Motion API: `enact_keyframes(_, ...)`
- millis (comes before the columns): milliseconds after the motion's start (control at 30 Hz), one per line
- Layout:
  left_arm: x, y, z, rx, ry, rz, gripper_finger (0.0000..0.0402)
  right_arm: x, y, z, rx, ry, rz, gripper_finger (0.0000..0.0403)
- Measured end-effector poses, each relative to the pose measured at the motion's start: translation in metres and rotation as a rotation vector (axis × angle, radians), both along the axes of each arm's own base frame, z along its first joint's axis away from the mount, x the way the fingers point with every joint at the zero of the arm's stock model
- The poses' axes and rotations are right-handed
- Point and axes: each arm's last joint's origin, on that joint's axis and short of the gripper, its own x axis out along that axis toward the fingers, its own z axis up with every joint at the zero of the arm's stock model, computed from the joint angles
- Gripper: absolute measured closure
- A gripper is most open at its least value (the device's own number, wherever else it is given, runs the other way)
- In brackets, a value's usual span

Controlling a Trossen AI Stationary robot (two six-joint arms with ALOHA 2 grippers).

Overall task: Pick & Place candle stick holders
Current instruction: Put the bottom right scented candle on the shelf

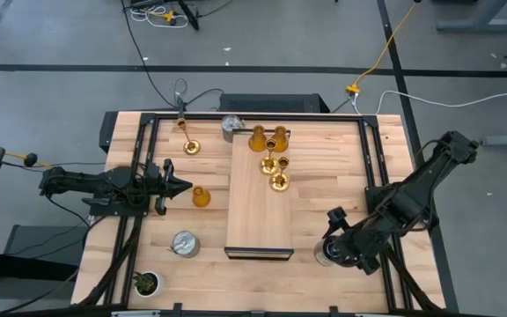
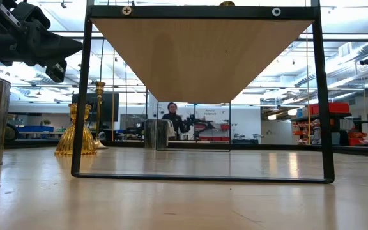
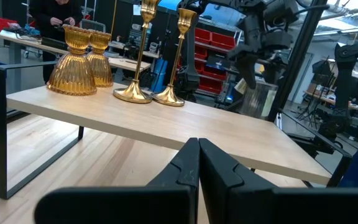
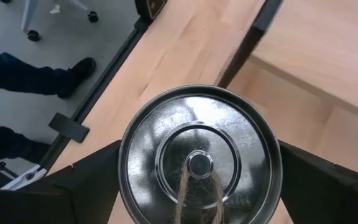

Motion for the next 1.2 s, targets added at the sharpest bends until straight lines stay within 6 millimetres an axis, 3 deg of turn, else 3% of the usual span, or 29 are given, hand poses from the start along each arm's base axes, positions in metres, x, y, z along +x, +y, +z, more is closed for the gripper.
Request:
enact_keyframes(500,0.000,0.000,0.000,0.000,0.000,0.000,0.0392,0.015,-0.024,0.024,-0.076,0.096,-0.103,0.0035)
enact_keyframes(1200,0.000,0.000,0.000,0.000,0.000,0.000,0.0392,0.072,-0.035,0.056,-0.133,0.105,-0.213,0.0035)
